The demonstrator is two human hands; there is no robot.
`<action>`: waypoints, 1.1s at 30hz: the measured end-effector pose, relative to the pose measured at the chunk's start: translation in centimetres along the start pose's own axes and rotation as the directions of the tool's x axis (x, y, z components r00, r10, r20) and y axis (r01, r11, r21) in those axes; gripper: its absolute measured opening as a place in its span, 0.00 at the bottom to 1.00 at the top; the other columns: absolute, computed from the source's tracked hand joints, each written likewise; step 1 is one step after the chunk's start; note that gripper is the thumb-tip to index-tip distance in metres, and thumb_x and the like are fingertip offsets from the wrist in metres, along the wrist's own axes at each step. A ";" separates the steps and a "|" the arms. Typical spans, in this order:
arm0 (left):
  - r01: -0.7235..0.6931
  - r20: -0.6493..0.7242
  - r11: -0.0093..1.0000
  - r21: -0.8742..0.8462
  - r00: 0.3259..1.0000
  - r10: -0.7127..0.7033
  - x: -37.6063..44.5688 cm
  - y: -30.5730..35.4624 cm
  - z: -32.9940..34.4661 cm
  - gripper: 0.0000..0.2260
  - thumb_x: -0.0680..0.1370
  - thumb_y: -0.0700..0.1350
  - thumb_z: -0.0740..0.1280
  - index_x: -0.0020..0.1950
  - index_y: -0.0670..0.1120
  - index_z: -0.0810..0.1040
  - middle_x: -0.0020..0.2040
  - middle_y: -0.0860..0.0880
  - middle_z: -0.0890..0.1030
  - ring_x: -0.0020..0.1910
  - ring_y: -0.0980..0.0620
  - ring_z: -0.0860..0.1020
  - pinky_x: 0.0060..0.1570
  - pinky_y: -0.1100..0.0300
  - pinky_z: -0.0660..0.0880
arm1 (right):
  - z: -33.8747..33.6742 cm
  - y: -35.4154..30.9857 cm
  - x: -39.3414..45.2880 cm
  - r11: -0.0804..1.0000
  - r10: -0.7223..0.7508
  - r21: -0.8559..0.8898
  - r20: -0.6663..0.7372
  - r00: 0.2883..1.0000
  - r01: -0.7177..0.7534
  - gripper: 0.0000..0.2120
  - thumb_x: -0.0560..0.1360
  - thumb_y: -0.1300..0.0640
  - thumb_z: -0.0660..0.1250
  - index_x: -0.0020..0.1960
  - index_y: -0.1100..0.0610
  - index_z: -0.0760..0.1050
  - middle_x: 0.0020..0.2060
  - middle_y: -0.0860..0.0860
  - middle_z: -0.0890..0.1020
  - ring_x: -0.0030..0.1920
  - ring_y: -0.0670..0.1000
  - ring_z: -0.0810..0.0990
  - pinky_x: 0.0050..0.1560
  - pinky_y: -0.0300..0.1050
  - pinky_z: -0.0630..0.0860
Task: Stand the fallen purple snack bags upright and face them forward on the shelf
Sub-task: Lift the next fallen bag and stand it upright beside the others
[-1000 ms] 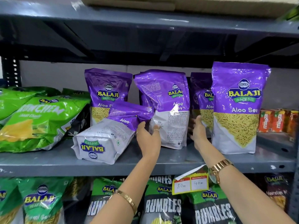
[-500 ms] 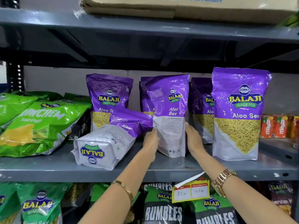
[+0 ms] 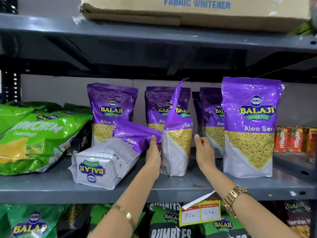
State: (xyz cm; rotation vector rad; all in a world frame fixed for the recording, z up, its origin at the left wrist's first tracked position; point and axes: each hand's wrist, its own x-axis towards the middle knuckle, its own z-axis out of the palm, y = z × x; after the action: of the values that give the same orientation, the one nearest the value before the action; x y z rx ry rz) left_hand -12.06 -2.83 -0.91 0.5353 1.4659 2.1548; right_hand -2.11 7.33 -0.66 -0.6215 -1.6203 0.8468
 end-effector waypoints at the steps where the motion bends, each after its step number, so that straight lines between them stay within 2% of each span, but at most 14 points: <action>1: -0.051 -0.037 0.998 0.041 0.998 0.053 -0.6 -0.3 -0.3 0.33 0.70 0.69 0.55 0.58 0.43 0.80 0.56 0.43 0.82 0.57 0.43 0.79 0.64 0.46 0.72 | 0.1 0.0 0.2 0.996 0.082 0.032 0.048 0.995 -0.084 0.18 0.79 0.48 0.52 0.55 0.60 0.71 0.49 0.56 0.76 0.56 0.54 0.72 0.56 0.47 0.65; 4: -0.275 -0.021 0.933 0.232 0.957 0.288 -2.8 -0.7 -0.9 0.24 0.72 0.61 0.62 0.55 0.43 0.77 0.51 0.47 0.81 0.52 0.46 0.78 0.54 0.55 0.72 | 1.0 0.0 0.6 0.905 0.208 0.296 0.318 0.925 -0.305 0.24 0.80 0.46 0.48 0.69 0.58 0.66 0.68 0.54 0.71 0.69 0.53 0.67 0.69 0.45 0.59; 5: -0.332 0.027 0.888 0.317 0.939 0.342 -3.2 -0.8 -1.0 0.20 0.74 0.56 0.66 0.57 0.43 0.75 0.50 0.48 0.80 0.51 0.48 0.77 0.50 0.58 0.71 | 1.2 0.1 0.6 0.870 0.215 0.333 0.407 0.888 -0.363 0.25 0.79 0.45 0.47 0.70 0.56 0.65 0.69 0.53 0.70 0.69 0.52 0.67 0.72 0.46 0.59; 7: -0.403 0.152 0.801 0.442 0.914 0.375 -3.8 -1.1 -0.9 0.24 0.70 0.52 0.72 0.62 0.44 0.71 0.55 0.48 0.78 0.54 0.50 0.76 0.50 0.61 0.70 | 1.4 0.1 0.6 0.876 0.195 0.299 0.497 0.846 -0.378 0.26 0.78 0.42 0.46 0.70 0.53 0.64 0.68 0.48 0.70 0.69 0.51 0.67 0.74 0.51 0.57; 9: -0.445 0.213 0.724 0.527 0.894 0.393 -3.2 -1.2 -1.1 0.33 0.63 0.51 0.78 0.63 0.43 0.69 0.59 0.48 0.77 0.57 0.49 0.76 0.54 0.59 0.72 | 1.2 0.2 0.5 0.887 0.188 0.282 0.500 0.845 -0.365 0.25 0.78 0.42 0.47 0.70 0.52 0.64 0.64 0.45 0.71 0.67 0.48 0.67 0.74 0.52 0.58; 11: -0.424 0.236 0.678 0.600 0.904 0.357 -2.2 -0.6 -1.4 0.34 0.62 0.49 0.79 0.63 0.42 0.69 0.58 0.50 0.76 0.57 0.50 0.74 0.53 0.60 0.71 | 1.1 0.1 0.4 0.896 0.164 0.304 0.449 0.878 -0.323 0.25 0.77 0.41 0.50 0.70 0.52 0.64 0.64 0.46 0.71 0.67 0.48 0.67 0.73 0.52 0.58; 13: -0.382 0.263 0.709 0.593 0.924 0.277 -1.1 0.0 -1.8 0.31 0.65 0.46 0.78 0.64 0.42 0.71 0.58 0.52 0.76 0.58 0.52 0.75 0.56 0.60 0.71 | 1.1 0.7 0.5 0.936 0.134 0.256 0.381 0.915 -0.243 0.35 0.70 0.31 0.54 0.69 0.52 0.64 0.69 0.51 0.70 0.69 0.51 0.67 0.73 0.54 0.59; 15: -0.335 0.270 0.755 0.564 0.939 0.215 0.2 0.0 -2.1 0.28 0.66 0.45 0.77 0.63 0.43 0.74 0.61 0.48 0.80 0.60 0.48 0.77 0.61 0.54 0.74 | 0.8 1.4 0.6 0.972 0.093 0.168 0.372 0.924 -0.165 0.45 0.62 0.24 0.56 0.68 0.53 0.65 0.67 0.51 0.72 0.68 0.52 0.68 0.72 0.54 0.60; 17: -0.295 0.212 0.743 0.600 0.955 0.208 1.1 -0.7 -2.6 0.24 0.68 0.48 0.75 0.60 0.41 0.76 0.58 0.45 0.81 0.56 0.44 0.79 0.58 0.52 0.76 | 0.4 1.0 0.2 0.993 0.065 0.073 0.347 0.935 -0.096 0.36 0.67 0.32 0.60 0.66 0.55 0.66 0.60 0.51 0.74 0.62 0.52 0.72 0.65 0.48 0.64; 19: -0.275 0.165 0.722 0.634 0.961 0.222 1.8 -1.3 -3.0 0.17 0.71 0.50 0.72 0.51 0.38 0.78 0.49 0.42 0.82 0.48 0.42 0.79 0.48 0.57 0.74 | 0.1 1.4 0.4 0.999 0.033 -0.005 0.316 0.948 -0.033 0.27 0.70 0.39 0.63 0.59 0.57 0.65 0.54 0.51 0.74 0.56 0.51 0.73 0.55 0.46 0.66; 21: -0.269 0.159 0.714 0.646 0.963 0.219 1.9 -1.5 -3.2 0.15 0.74 0.49 0.69 0.48 0.37 0.77 0.44 0.42 0.79 0.42 0.46 0.74 0.43 0.57 0.69 | 0.0 1.6 0.4 0.999 -0.005 -0.040 0.296 0.955 0.018 0.26 0.70 0.40 0.65 0.55 0.59 0.64 0.52 0.52 0.75 0.53 0.52 0.73 0.51 0.46 0.66; 25: -0.281 0.193 0.698 0.659 0.960 0.205 1.3 -1.3 -3.1 0.15 0.76 0.49 0.66 0.52 0.37 0.77 0.48 0.40 0.80 0.44 0.47 0.73 0.46 0.56 0.70 | 0.0 1.5 0.2 0.998 0.048 -0.056 0.320 0.946 -0.032 0.33 0.68 0.39 0.67 0.59 0.62 0.61 0.54 0.54 0.74 0.55 0.54 0.73 0.51 0.47 0.67; 28: -0.283 0.193 0.678 0.679 0.959 0.208 0.7 -1.1 -3.0 0.16 0.77 0.49 0.65 0.56 0.37 0.76 0.56 0.38 0.80 0.55 0.40 0.78 0.57 0.49 0.73 | -0.4 1.2 -0.3 0.992 0.125 -0.066 0.392 0.911 -0.108 0.43 0.66 0.36 0.66 0.66 0.63 0.54 0.60 0.54 0.71 0.61 0.56 0.72 0.57 0.49 0.68; 33: -0.295 0.214 0.642 0.707 0.955 0.204 -1.1 -0.7 -3.3 0.16 0.78 0.49 0.64 0.56 0.37 0.74 0.57 0.38 0.79 0.54 0.42 0.76 0.56 0.51 0.72 | -1.0 0.6 -1.2 0.985 0.170 -0.049 0.450 0.877 -0.166 0.32 0.74 0.47 0.63 0.66 0.63 0.51 0.57 0.51 0.65 0.62 0.52 0.67 0.57 0.45 0.64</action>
State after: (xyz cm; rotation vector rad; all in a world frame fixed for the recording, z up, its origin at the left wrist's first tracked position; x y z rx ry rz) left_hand -12.86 -5.74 -2.76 1.1833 2.2949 1.5718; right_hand -0.90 6.95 -1.74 -0.6059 -2.0108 1.1796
